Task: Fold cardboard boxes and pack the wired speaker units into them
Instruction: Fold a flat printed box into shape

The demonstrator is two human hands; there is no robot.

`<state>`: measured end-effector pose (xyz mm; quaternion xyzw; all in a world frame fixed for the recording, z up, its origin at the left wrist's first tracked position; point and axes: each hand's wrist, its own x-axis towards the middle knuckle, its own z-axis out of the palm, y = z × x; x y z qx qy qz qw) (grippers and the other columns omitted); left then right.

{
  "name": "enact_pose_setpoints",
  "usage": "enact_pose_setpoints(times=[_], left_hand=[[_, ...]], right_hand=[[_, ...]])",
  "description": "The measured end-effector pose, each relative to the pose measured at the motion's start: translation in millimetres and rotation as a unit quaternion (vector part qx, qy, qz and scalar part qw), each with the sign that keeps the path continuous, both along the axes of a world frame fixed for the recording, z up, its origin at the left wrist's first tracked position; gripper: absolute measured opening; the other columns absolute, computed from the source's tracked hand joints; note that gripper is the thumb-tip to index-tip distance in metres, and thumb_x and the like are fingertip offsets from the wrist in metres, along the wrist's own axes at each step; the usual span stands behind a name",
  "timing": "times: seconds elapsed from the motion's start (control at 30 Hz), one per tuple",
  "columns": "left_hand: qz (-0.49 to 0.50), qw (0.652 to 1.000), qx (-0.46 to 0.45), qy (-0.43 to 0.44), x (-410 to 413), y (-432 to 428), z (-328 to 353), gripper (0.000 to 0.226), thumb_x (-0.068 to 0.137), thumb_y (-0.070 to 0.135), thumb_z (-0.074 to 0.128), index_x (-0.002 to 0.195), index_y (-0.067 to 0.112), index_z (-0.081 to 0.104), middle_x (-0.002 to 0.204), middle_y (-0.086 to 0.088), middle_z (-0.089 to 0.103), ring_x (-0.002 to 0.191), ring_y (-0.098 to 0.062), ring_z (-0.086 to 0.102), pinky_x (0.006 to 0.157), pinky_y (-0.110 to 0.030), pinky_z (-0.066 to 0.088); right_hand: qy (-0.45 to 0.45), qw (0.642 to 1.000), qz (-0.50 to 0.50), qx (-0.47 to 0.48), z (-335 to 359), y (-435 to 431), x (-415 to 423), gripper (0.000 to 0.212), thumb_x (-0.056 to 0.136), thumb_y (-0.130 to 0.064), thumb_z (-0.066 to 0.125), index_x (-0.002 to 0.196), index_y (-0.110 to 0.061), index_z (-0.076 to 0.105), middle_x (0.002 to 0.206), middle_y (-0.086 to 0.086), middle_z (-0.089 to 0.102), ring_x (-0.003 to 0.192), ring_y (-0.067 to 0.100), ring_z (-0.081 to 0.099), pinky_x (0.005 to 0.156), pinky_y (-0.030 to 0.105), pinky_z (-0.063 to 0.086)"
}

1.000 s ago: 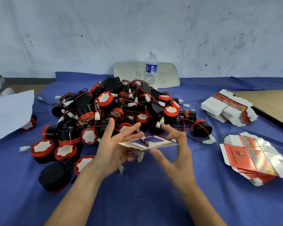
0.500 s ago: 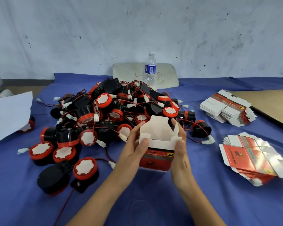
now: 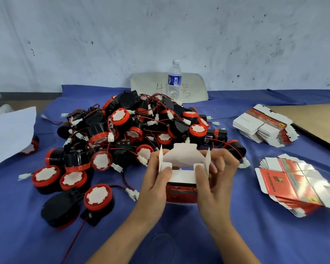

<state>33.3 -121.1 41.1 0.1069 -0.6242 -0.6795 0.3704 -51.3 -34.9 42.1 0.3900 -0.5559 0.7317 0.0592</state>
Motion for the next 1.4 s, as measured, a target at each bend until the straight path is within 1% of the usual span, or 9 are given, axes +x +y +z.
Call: enact_pose_setpoints(times=[0.1, 0.2, 0.53, 0.7, 0.8, 1.0, 1.1, 1.27, 1.4], left_hand=[[0.021, 0.999, 0.04, -0.016, -0.2, -7.0, -5.5, 0.044, 0.098, 0.01, 0.042, 0.138, 0.029, 0.046, 0.122, -0.002, 0.064, 0.093, -0.006, 0.063, 0.069, -0.019, 0.051], [0.05, 0.999, -0.017, -0.007, 0.6, -6.2, -2.2, 0.041, 0.097, 0.023, 0.043, 0.133, 0.043, 0.048, 0.123, 0.01, 0.063, 0.099, -0.001, 0.062, 0.078, -0.019, 0.051], [0.06, 0.979, -0.193, -0.018, -0.7, -5.1, -2.9, 0.036, 0.08, 0.068, 0.059, 0.113, 0.053, 0.056, 0.111, 0.006, 0.063, 0.097, -0.017, 0.066, 0.074, -0.032, 0.058], [0.049, 0.976, -0.211, -0.037, -0.9, -9.5, -3.2, 0.036, 0.081, 0.075, 0.049, 0.1, 0.045, 0.056, 0.117, 0.019, 0.057, 0.094, -0.012, 0.065, 0.07, -0.029, 0.056], [0.032, 0.972, -0.232, -0.034, -0.8, -12.8, -4.4, 0.039, 0.084, 0.071, 0.047, 0.104, 0.039, 0.054, 0.138, 0.023, 0.047, 0.109, -0.013, 0.062, 0.075, -0.033, 0.058], [0.063, 0.965, -0.254, -0.025, 2.4, -17.9, -4.1, 0.033, 0.09, 0.066, 0.041, 0.121, 0.054, 0.042, 0.145, 0.016, 0.046, 0.115, -0.003, 0.059, 0.082, -0.02, 0.051], [0.077, 0.959, -0.271, -0.039, 3.7, -23.6, -4.4, 0.041, 0.093, 0.06, 0.042, 0.132, 0.053, 0.036, 0.134, 0.025, 0.054, 0.118, -0.001, 0.057, 0.09, -0.015, 0.047], [0.106, 0.944, -0.307, -0.053, 8.7, -30.8, -6.0, 0.041, 0.094, 0.061, 0.039, 0.131, 0.043, 0.044, 0.117, 0.024, 0.065, 0.097, 0.003, 0.067, 0.081, -0.006, 0.046], [0.096, 0.936, -0.331, -0.067, 10.9, -26.5, -3.8, 0.061, 0.086, 0.076, 0.036, 0.136, 0.042, 0.042, 0.124, 0.023, 0.061, 0.112, 0.002, 0.059, 0.089, -0.012, 0.045]], right_hand=[[0.079, 0.995, -0.041, 0.035, -1.0, 0.8, -0.1, 0.017, 0.088, -0.038, 0.058, 0.104, -0.034, 0.061, 0.107, -0.008, 0.062, 0.097, 0.016, 0.063, 0.077, 0.034, 0.051], [0.073, 0.994, -0.047, 0.065, -3.2, -2.1, -0.1, 0.016, 0.082, -0.042, 0.059, 0.093, -0.032, 0.067, 0.107, -0.01, 0.064, 0.097, 0.014, 0.063, 0.076, 0.036, 0.051], [-0.206, 0.978, 0.045, 0.014, 7.2, -1.5, -4.9, 0.058, 0.073, -0.07, 0.049, 0.075, -0.017, 0.072, 0.1, -0.006, 0.071, 0.08, 0.016, 0.07, 0.06, 0.022, 0.054], [-0.179, 0.976, 0.124, 0.001, 3.6, 3.0, -14.0, 0.019, 0.087, -0.035, 0.06, 0.09, -0.024, 0.075, 0.103, -0.009, 0.071, 0.09, 0.01, 0.068, 0.067, 0.019, 0.053], [-0.216, 0.949, 0.229, -0.026, 1.6, 4.1, -20.6, 0.053, 0.084, -0.014, 0.062, 0.129, -0.04, 0.056, 0.103, 0.0, 0.07, 0.095, 0.019, 0.066, 0.074, 0.03, 0.055], [-0.184, 0.959, 0.201, 0.074, 4.3, 2.9, -15.0, 0.023, 0.08, -0.039, 0.065, 0.084, -0.019, 0.076, 0.11, 0.004, 0.07, 0.098, 0.028, 0.067, 0.079, 0.041, 0.055], [-0.237, 0.931, 0.255, 0.112, 5.9, 3.8, -16.1, 0.015, 0.084, -0.022, 0.069, 0.098, -0.018, 0.074, 0.116, 0.006, 0.069, 0.101, 0.029, 0.067, 0.078, 0.039, 0.055], [-0.359, 0.82, 0.38, 0.232, 2.9, 5.6, -15.7, 0.059, 0.074, -0.018, 0.073, 0.129, -0.028, 0.054, 0.113, 0.018, 0.069, 0.09, 0.027, 0.068, 0.073, 0.033, 0.056], [-0.362, 0.847, 0.336, 0.195, 0.7, 2.9, -18.1, 0.065, 0.069, -0.015, 0.074, 0.129, -0.028, 0.054, 0.109, 0.02, 0.07, 0.089, 0.03, 0.068, 0.073, 0.035, 0.057]])
